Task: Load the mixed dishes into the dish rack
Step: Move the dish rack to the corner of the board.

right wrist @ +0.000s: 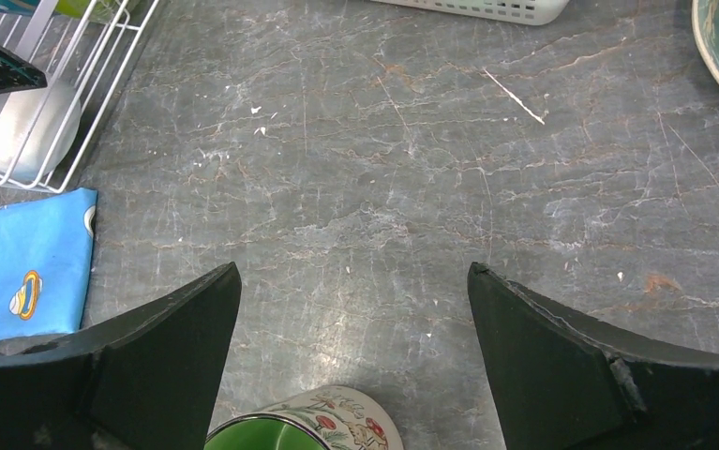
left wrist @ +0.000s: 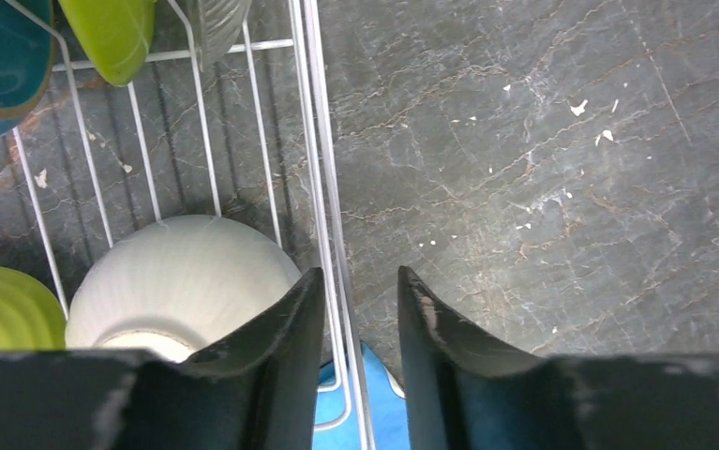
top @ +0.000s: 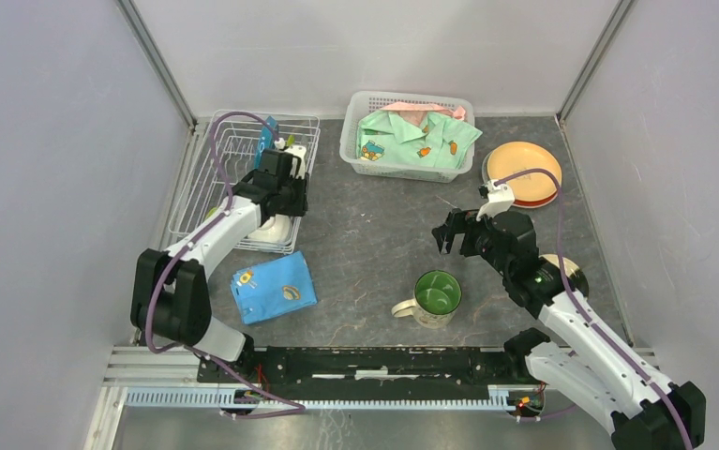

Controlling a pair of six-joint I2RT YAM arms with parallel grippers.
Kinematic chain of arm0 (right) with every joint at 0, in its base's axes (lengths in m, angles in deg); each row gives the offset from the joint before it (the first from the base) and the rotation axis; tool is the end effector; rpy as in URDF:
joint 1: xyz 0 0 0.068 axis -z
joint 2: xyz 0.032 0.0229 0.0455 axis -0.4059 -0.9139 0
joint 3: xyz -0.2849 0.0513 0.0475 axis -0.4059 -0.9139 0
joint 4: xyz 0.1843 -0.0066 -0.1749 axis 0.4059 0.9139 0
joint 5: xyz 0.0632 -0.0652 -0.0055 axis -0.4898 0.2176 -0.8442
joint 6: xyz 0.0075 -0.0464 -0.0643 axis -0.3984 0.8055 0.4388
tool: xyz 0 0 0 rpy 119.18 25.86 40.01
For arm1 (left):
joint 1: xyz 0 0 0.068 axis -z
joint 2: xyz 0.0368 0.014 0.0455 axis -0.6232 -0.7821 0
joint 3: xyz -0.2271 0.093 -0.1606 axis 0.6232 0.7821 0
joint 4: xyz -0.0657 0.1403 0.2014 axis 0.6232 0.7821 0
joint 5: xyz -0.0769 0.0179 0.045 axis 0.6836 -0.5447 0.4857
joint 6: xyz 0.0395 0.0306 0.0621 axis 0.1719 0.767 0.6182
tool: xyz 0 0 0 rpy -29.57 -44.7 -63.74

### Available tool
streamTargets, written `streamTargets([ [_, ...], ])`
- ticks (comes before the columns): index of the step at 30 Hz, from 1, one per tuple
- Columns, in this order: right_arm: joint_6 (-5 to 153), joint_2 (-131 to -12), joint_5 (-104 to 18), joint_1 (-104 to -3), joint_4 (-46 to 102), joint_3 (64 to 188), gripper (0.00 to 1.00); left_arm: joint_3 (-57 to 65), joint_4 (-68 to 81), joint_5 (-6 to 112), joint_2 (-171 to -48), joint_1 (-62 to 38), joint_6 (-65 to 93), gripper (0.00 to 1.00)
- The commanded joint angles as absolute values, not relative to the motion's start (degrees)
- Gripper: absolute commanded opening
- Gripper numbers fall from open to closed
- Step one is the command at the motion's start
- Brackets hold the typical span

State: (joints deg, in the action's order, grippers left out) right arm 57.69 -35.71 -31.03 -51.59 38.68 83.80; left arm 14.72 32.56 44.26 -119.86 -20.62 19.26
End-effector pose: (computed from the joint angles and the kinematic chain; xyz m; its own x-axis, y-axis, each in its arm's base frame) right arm 0.1749 0.0862 0.2710 -0.4784 0.1950 -0.8562 -0.2355 0.9108 0.3390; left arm 0.3182 -0.1021 0.2491 -0.7357 0.1269 -0.6653 0.2232 0.9728 -0.0612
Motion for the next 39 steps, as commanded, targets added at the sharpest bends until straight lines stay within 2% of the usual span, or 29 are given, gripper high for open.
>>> streamTargets([
  [1, 59.3, -34.81, -31.47, -51.7, 34.95, 83.67, 0.98, 13.51, 29.1, 41.4, -119.98, -20.44, 21.89, 0.33],
  [5, 60.0, -35.1, -31.79, -51.72, 34.71, 83.98, 0.98, 12.71, 26.68, 40.3, -121.65, -20.62, 20.56, 0.12],
  [8, 60.37, -35.17, -31.97, -51.69, 34.75, 84.43, 0.98, 12.03, 25.42, 39.11, -123.02, -20.77, 20.3, 0.03],
  [29, 60.28, -36.62, -31.43, -51.75, 33.49, 83.72, 0.98, 10.08, 20.4, 38.74, -129.61, -26.33, 15.81, 0.02],
  [31, 60.18, -36.9, -31.0, -51.72, 33.89, 83.99, 0.98, 10.06, 20.35, 39.21, -129.28, -26.38, 15.48, 0.05],
  [35, 59.63, -36.72, -29.52, -51.65, 35.19, 84.52, 0.98, 8.74, 21.59, 40.82, -127.04, -26.4, 15.22, 0.19],
  [39, 58.01, -36.31, -25.21, -51.69, 37.06, 84.84, 0.98, 6.03, 24.52, 43.08, -123.36, -26.37, 15.29, 0.41],
])
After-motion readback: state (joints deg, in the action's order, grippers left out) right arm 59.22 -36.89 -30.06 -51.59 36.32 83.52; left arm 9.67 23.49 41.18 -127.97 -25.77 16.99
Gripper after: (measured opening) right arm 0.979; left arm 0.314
